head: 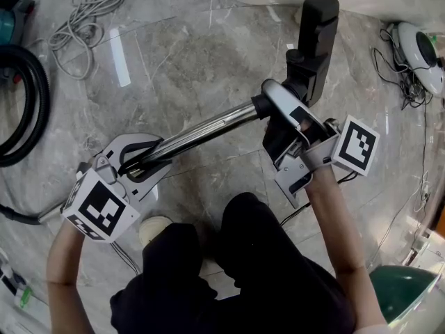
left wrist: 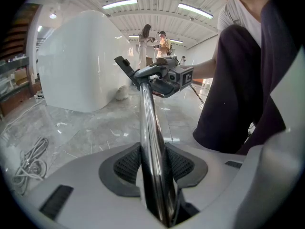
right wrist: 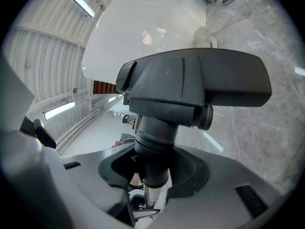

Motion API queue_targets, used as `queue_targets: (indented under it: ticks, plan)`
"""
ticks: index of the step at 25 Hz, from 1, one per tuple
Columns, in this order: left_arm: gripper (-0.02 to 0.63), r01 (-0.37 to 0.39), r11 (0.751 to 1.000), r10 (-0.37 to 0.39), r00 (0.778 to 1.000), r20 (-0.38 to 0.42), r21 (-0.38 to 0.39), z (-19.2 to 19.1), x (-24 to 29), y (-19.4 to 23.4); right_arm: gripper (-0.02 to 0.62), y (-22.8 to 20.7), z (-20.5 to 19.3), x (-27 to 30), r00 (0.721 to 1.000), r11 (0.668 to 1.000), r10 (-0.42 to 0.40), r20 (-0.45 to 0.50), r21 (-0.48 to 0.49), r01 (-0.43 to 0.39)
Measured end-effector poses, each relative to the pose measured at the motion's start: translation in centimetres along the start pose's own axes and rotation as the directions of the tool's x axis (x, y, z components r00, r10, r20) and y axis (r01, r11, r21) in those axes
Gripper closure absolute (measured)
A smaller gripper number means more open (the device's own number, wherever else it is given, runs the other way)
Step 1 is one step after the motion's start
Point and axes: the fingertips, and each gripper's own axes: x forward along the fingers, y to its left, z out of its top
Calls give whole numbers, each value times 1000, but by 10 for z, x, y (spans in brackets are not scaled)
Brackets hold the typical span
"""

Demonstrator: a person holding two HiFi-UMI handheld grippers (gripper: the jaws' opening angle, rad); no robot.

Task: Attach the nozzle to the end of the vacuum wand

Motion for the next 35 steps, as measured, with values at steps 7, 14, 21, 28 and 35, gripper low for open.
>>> queue_targets:
  ticks: [7, 14, 21, 28, 35]
  plan:
    - [449, -1, 1000, 1, 1000, 0, -5, 5, 5, 1, 419, -5, -1, 0, 1000, 1000, -15, -3, -4, 15]
    - [446, 0, 999, -2, 998, -55, -44, -14, 44, 15, 417, -61, 10, 20, 997, 998, -51, -66, 29, 53]
    - [446, -7, 996, 0, 997, -80, -84, -20, 55, 33, 416, -73, 16, 38, 997, 996, -49, -54, 78, 53]
    - [446, -55, 995, 51, 998, -43, -89, -8, 63, 50, 410, -79, 18, 54, 995, 990, -77, -58, 111, 83]
    - [426, -92, 988, 96, 995, 26, -123, 0, 59, 63, 329, -80, 22, 61, 999, 982, -32, -20, 184, 35]
